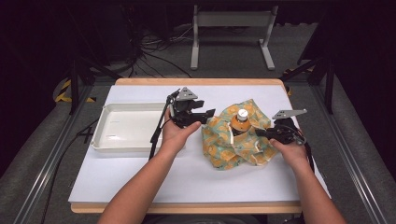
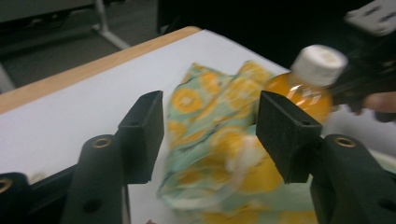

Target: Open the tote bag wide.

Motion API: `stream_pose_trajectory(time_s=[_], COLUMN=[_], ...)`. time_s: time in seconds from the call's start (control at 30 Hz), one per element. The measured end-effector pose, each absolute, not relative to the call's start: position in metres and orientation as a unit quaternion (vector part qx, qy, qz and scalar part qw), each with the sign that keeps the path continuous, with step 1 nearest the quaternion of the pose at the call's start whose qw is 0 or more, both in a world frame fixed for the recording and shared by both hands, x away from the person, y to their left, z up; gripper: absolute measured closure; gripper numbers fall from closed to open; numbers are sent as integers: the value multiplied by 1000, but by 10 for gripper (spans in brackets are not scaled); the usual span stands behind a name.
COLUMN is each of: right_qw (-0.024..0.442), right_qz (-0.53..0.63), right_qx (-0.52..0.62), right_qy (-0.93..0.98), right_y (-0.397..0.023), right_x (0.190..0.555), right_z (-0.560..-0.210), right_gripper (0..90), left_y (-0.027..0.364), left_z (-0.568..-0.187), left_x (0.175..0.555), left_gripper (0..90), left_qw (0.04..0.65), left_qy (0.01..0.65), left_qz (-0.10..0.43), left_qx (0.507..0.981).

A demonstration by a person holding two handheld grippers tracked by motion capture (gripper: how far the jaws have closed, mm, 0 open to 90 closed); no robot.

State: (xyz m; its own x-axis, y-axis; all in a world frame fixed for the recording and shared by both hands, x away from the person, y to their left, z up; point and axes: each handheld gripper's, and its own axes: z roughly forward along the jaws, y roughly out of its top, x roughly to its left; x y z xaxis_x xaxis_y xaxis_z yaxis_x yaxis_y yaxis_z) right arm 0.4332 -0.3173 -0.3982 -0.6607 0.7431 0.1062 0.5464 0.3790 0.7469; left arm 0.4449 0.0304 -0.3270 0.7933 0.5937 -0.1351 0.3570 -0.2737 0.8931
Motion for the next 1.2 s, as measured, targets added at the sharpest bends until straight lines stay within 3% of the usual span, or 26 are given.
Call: stream_pose_trajectory(time_s=[0.2, 0.33, 0.77, 1.2], right_qw=[125, 125, 116, 105], right_qz=[399, 400, 401, 389], right_qx=[390, 388, 387, 389], right_qy=[821, 820, 822, 828], right_y=[-318, -319, -326, -334], right_x=[432, 431, 427, 425], right_z=[-397, -396, -398, -401], right_gripper=[895, 894, 889, 889], left_y=[14, 4, -3, 1], left_z=[-322, -330, -383, -413], left_x=[433, 431, 428, 422], left_gripper=[374, 408, 439, 468], left_qw=[557, 543, 481, 438], left_qy=[237, 203, 214, 232], left_qz=[90, 90, 57, 45], left_qx=[791, 810, 849, 867])
